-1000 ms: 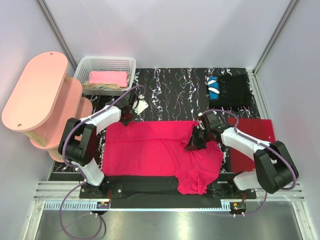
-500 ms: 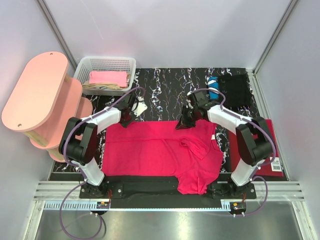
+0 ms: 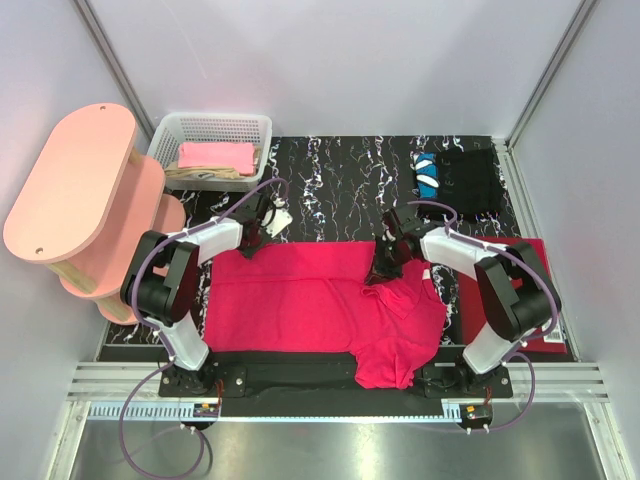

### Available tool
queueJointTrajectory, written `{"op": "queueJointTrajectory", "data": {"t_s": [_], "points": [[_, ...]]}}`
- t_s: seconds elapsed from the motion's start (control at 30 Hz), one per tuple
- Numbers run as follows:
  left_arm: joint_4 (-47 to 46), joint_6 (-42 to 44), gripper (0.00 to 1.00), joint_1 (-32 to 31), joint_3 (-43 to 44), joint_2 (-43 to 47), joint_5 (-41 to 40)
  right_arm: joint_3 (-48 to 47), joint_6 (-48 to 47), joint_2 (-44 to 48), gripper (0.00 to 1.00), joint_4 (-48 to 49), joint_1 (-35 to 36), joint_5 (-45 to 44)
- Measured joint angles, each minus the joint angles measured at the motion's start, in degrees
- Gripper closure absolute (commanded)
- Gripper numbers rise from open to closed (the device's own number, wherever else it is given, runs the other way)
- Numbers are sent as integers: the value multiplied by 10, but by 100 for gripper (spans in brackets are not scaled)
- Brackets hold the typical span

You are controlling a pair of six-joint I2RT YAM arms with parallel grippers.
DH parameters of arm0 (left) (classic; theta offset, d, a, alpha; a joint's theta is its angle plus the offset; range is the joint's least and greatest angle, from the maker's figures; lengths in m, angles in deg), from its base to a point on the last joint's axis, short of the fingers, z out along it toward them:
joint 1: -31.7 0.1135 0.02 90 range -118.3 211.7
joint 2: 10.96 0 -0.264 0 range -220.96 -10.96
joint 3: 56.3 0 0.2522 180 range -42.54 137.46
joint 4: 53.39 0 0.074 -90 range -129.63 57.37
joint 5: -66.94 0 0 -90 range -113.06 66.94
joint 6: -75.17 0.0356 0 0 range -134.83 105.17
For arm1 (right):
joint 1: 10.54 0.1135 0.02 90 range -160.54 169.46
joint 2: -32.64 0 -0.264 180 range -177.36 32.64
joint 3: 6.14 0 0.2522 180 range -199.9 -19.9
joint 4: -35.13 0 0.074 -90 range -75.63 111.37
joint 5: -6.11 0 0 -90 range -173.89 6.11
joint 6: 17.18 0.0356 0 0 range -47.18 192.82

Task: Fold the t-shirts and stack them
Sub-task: Fold the flattened tshirt in 1/3 of the way

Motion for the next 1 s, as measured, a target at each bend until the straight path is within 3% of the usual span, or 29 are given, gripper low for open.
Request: {"op": "queueJointTrajectory", "data": {"t_s": [0.6, 0.7, 0.87, 1.0], "points": [[-18, -1, 73, 3, 0, -4, -10, 139, 33, 94, 93, 13, 0, 1], [-24, -1, 73, 9, 0, -6, -10, 141, 34, 95, 90, 13, 0, 2], [-26, 0, 73, 17, 1, -7, -10, 59, 28, 97, 75, -44, -1, -6], [-26, 2, 73, 21, 1, -7, -10, -63, 7, 118, 76, -76, -20, -31]]}}
